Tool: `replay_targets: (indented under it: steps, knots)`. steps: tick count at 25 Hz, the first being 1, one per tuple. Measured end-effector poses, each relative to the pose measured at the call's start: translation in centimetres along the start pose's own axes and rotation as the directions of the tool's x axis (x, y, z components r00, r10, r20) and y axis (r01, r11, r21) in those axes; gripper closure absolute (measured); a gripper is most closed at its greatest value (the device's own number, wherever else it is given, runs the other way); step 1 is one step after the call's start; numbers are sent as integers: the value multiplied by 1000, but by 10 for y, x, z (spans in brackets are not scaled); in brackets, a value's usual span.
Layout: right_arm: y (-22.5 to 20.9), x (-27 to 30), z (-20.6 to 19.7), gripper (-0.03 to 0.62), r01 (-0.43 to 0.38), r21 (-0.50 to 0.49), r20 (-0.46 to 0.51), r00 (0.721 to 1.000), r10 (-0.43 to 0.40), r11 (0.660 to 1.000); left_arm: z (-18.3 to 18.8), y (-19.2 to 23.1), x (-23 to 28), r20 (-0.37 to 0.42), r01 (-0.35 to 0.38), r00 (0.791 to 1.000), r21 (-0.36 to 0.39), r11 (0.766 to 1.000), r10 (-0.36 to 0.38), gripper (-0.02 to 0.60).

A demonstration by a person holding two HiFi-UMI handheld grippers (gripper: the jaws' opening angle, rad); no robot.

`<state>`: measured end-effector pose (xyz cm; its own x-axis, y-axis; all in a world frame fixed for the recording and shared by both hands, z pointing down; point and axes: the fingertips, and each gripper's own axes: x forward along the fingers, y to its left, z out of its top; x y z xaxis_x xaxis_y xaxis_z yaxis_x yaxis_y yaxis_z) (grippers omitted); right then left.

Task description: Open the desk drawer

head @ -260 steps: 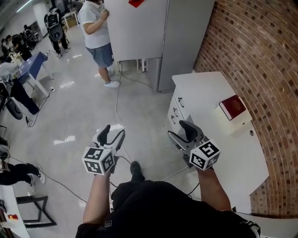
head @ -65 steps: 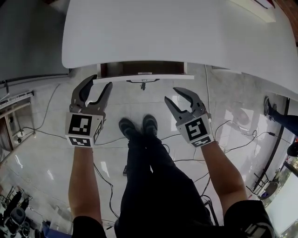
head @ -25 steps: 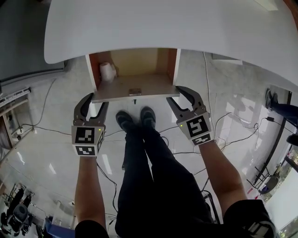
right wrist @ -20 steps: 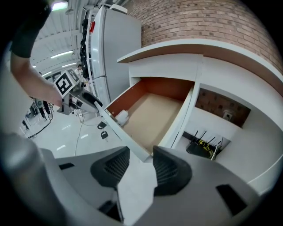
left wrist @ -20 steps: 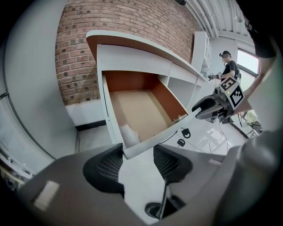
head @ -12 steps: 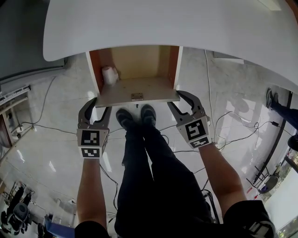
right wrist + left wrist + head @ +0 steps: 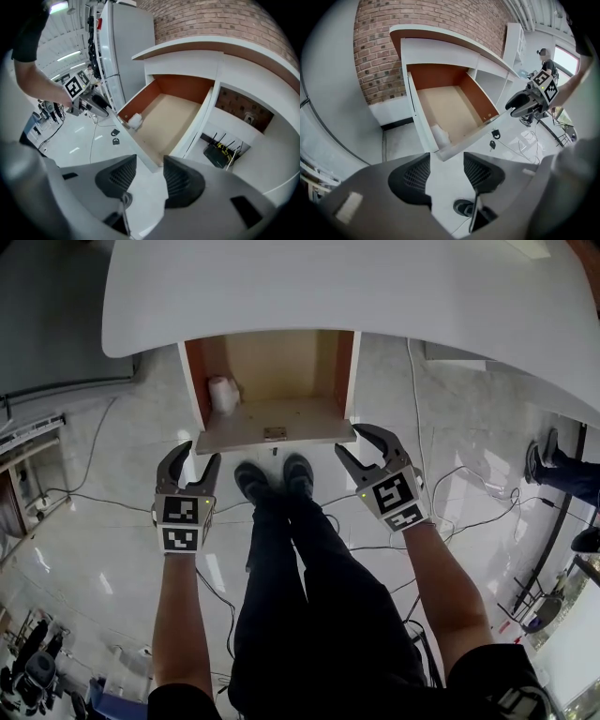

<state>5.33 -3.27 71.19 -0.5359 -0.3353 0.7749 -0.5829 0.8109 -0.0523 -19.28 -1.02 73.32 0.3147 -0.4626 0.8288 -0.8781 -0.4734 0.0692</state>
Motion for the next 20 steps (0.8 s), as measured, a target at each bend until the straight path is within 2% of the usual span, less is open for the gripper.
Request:
replay_targets:
  steps: [2, 5, 7, 11, 16, 20]
  knots:
    - [5, -12, 9, 424, -9, 1, 8, 1000, 9, 1000, 1, -3, -12, -16, 16, 1000, -2, 1000, -16, 360]
    - [16, -36, 33, 424, -30, 62, 42, 999, 27, 998, 17, -11, -38, -4, 20, 1000, -16, 1000, -20, 360]
    - [30, -52, 56, 430, -59, 101, 76, 996, 52, 993, 35, -16, -59, 29, 16, 999, -42, 999, -15, 360]
    - [60, -81, 95, 450, -83, 74, 111, 991, 75, 994, 64, -26, -103, 99, 25, 995, -113, 993, -14, 360]
    - [70, -112, 133, 477, -84, 88, 148, 987, 71, 993, 104, -18, -158, 228, 80, 973, -268, 960, -17, 360]
    - [70, -138, 161, 522, -68, 85, 176, 983, 53, 994, 128, -9, -198, 278, 83, 960, -256, 963, -8, 362]
